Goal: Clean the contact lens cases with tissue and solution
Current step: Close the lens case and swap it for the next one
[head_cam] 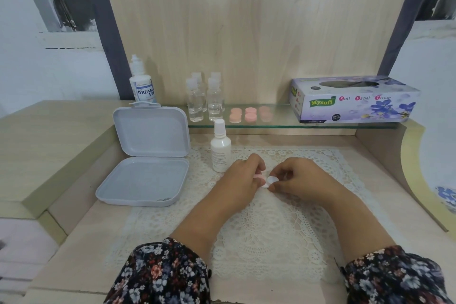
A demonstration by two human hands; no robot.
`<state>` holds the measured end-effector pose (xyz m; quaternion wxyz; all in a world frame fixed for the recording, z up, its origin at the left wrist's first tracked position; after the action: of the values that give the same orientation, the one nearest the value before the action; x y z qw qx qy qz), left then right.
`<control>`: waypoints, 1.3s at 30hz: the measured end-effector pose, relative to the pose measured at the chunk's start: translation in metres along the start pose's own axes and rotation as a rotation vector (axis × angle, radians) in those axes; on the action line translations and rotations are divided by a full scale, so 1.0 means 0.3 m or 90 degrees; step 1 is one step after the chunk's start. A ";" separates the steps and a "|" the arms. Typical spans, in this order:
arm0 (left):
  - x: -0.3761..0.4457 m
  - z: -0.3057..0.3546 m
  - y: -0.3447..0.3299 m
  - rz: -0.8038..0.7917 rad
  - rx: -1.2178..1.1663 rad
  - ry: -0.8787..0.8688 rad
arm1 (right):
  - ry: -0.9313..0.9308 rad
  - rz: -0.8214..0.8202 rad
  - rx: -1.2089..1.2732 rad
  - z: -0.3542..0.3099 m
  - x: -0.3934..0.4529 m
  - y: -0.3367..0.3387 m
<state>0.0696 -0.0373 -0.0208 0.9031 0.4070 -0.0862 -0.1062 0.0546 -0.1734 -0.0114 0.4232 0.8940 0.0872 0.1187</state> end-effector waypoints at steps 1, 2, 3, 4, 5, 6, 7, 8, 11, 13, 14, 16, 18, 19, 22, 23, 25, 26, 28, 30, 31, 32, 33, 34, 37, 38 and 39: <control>0.000 -0.001 0.001 -0.002 -0.005 0.005 | -0.001 0.000 0.002 0.000 -0.001 0.000; 0.000 -0.003 0.001 -0.004 -0.010 0.008 | -0.002 0.001 0.004 0.000 -0.001 0.001; 0.000 -0.003 0.003 -0.005 -0.014 0.008 | -0.003 0.001 0.006 0.000 0.000 0.001; -0.001 -0.004 0.004 -0.006 -0.017 0.009 | -0.004 0.001 0.007 -0.001 0.001 0.001; -0.003 -0.005 0.005 -0.007 -0.021 0.010 | -0.004 0.002 0.006 -0.001 0.001 0.001; -0.004 -0.007 0.007 -0.008 -0.026 0.011 | -0.005 0.001 0.005 -0.002 0.001 0.001; -0.005 -0.008 0.008 -0.009 -0.030 0.011 | -0.006 0.001 0.003 -0.001 0.001 0.001; -0.007 -0.008 0.008 -0.011 -0.033 0.010 | -0.006 0.000 0.003 -0.001 0.001 0.001; -0.011 -0.003 0.009 -0.025 -0.039 0.004 | -0.009 -0.002 0.004 0.000 0.000 0.000; -0.013 -0.002 0.007 -0.038 -0.045 0.005 | -0.009 -0.001 0.003 0.000 0.000 0.001; -0.013 -0.004 0.005 -0.044 -0.048 0.009 | -0.008 -0.001 0.003 -0.001 0.000 0.001; -0.014 -0.006 0.003 -0.050 -0.062 0.014 | -0.005 0.000 0.003 -0.002 0.001 0.001; -0.013 -0.006 0.003 -0.037 -0.073 0.009 | -0.006 0.001 0.001 -0.001 0.002 0.000; -0.012 -0.005 0.005 -0.023 -0.068 0.005 | -0.008 0.001 0.003 0.000 0.002 0.000; -0.007 -0.001 0.015 0.014 -0.050 0.005 | -0.013 0.002 0.013 0.003 0.002 -0.001; -0.006 -0.001 0.016 0.015 -0.055 0.008 | -0.013 0.002 0.012 0.002 0.002 -0.001; -0.006 -0.004 0.014 0.007 -0.075 0.016 | -0.012 0.002 0.009 0.001 0.002 0.000; -0.006 -0.006 0.014 0.001 -0.083 0.020 | -0.011 0.002 0.009 0.000 0.002 -0.001; -0.005 -0.007 0.015 -0.008 -0.094 0.026 | -0.010 0.001 0.011 -0.001 0.003 -0.002; -0.004 -0.007 0.018 -0.015 -0.104 0.029 | -0.010 0.002 0.012 0.001 0.003 -0.001; -0.004 -0.007 0.019 -0.018 -0.106 0.029 | -0.010 0.003 0.011 0.001 0.004 -0.001; -0.003 -0.007 0.020 -0.020 -0.107 0.028 | -0.010 0.003 0.011 0.001 0.004 -0.002; -0.004 -0.008 0.021 -0.022 -0.109 0.027 | -0.009 0.005 0.012 0.002 0.004 -0.002; -0.004 -0.008 0.020 -0.026 -0.111 0.026 | -0.010 0.007 0.014 0.002 0.003 -0.002; -0.005 -0.008 0.016 -0.039 -0.111 0.030 | -0.008 0.008 0.005 -0.001 0.003 -0.002; -0.005 -0.007 0.015 -0.043 -0.106 0.031 | -0.007 0.008 0.001 -0.003 0.003 -0.002; -0.005 -0.006 0.015 -0.045 -0.100 0.029 | -0.006 0.008 0.000 -0.003 0.003 -0.003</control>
<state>0.0690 -0.0328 -0.0188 0.9298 0.3399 -0.0423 -0.1349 0.0551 -0.1720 -0.0114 0.4230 0.8950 0.0795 0.1172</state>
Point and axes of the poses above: each hand's wrist, its own x-axis towards the middle knuckle, its own y-axis out of the back of the hand, z = x × y, the point moved 7 cm from there along x, towards the middle knuckle, and after that the axes turned 12 degrees about y, right-handed, at the moved point
